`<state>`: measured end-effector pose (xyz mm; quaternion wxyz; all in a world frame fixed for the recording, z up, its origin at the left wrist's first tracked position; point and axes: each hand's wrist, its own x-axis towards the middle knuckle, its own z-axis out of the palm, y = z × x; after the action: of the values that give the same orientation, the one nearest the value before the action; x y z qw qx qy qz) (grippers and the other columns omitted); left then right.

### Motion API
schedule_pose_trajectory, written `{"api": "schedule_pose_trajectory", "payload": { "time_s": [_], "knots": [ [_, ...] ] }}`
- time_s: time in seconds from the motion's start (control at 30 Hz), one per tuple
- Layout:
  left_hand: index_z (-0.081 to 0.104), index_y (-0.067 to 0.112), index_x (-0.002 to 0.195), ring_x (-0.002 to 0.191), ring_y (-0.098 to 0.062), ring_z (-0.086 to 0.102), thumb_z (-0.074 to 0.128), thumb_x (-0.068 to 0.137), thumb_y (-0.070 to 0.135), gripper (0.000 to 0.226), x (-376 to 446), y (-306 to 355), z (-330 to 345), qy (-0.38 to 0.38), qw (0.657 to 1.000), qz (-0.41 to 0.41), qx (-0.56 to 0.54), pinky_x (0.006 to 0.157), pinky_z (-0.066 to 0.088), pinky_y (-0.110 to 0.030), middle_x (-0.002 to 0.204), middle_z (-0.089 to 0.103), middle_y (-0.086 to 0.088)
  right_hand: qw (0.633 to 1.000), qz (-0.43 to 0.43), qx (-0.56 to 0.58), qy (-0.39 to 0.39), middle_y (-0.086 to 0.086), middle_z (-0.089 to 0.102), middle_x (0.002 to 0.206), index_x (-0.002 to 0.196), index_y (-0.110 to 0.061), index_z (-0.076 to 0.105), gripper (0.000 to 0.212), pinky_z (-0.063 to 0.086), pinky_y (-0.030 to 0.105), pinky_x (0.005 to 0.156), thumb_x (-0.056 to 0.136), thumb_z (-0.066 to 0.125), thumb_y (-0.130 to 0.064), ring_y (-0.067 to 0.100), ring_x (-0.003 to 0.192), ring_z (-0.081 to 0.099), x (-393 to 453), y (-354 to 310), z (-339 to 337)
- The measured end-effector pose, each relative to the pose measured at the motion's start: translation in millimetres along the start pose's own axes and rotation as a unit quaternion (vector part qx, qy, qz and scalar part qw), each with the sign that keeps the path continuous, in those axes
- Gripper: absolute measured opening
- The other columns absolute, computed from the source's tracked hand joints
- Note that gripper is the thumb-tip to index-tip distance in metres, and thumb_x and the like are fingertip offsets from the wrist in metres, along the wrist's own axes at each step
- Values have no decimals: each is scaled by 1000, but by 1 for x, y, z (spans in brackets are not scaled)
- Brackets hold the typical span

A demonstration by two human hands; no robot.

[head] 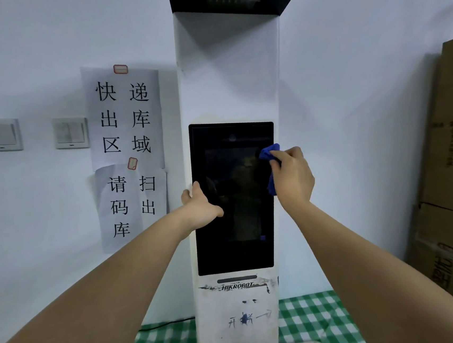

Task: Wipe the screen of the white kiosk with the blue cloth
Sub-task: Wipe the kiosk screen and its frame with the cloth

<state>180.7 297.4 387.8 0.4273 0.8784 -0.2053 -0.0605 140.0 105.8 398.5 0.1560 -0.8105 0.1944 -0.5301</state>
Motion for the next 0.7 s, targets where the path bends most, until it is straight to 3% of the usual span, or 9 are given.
{"api": "schedule_pose_trajectory", "payload": {
  "time_s": [0.07,0.27,0.47,0.7],
  "knots": [
    [-9,21,153,146,-30,17,58,91,19,92,0,-1,0,1,1000,-1,1,114,23,-40,161,-10,-3,1000,7,1,8,2,54,111,124,-22,60,30,48,34,68,96,49,-20,22,91,56,-7,-2,3],
    [-9,21,153,146,-31,17,59,90,20,93,2,-1,1,-3,1000,-7,8,115,23,-42,161,-8,-5,993,-89,-71,-38,1,54,108,120,-20,61,28,48,33,61,95,50,-16,19,91,54,-30,8,7],
    [-8,22,153,145,-31,19,59,89,21,93,3,-2,-1,3,1000,-7,3,115,24,-42,161,-8,-2,1000,11,1,2,3,54,112,123,-23,60,29,50,36,70,97,48,-21,24,91,57,3,-1,-2],
    [-8,21,153,145,-31,19,59,90,20,92,2,-5,4,-1,1000,-7,6,114,23,-40,160,-8,-4,999,5,-15,-32,0,55,113,123,-21,60,29,50,34,69,97,47,-22,19,89,57,-32,16,5]
  ]
}}
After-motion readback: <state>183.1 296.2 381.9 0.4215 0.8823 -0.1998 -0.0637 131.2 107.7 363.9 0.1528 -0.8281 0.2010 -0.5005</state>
